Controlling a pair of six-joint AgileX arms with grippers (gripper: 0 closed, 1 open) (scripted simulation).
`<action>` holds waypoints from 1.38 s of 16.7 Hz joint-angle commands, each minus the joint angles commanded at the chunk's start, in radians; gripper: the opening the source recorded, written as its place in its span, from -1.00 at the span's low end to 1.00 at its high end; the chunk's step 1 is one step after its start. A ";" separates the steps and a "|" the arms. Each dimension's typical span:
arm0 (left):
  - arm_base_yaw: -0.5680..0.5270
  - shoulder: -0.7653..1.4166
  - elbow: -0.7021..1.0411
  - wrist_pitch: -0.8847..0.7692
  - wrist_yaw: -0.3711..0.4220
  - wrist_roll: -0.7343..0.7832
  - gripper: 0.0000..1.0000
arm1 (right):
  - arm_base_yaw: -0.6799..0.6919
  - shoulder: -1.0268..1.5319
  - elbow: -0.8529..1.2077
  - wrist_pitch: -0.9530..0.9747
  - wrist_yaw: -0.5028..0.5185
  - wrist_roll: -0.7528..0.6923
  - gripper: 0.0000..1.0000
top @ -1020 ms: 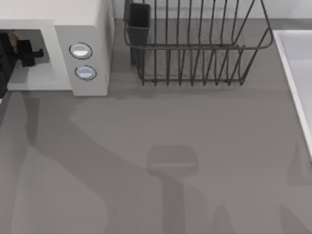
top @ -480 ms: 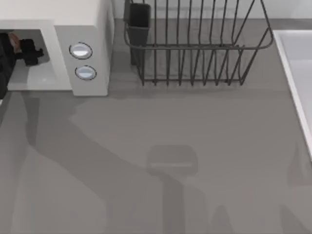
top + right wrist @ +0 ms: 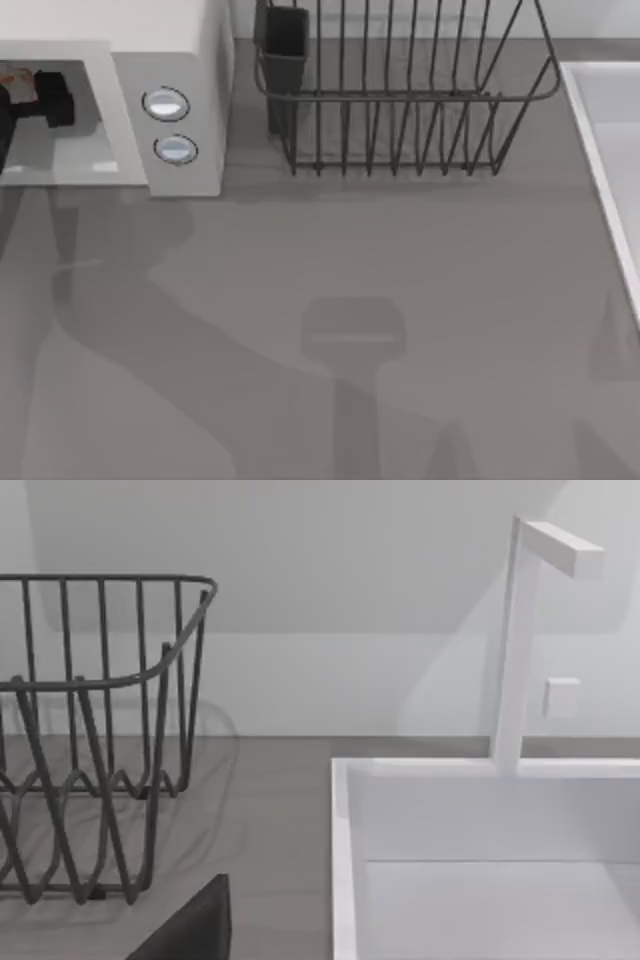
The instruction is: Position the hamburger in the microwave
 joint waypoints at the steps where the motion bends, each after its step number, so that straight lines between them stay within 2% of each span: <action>1: 0.004 -0.021 -0.034 0.027 0.004 0.002 1.00 | 0.000 0.000 0.000 0.000 0.000 0.000 1.00; 14: 0.061 -0.229 -0.576 0.328 0.054 0.024 1.00 | 0.000 0.000 0.000 0.000 0.000 0.000 1.00; 19: 0.075 -0.231 -0.734 0.357 0.068 0.029 1.00 | 0.000 0.000 0.000 0.000 0.000 0.000 1.00; 23: 0.078 -0.202 -0.784 0.338 0.071 0.029 1.00 | 0.000 0.000 0.000 0.000 0.000 0.000 1.00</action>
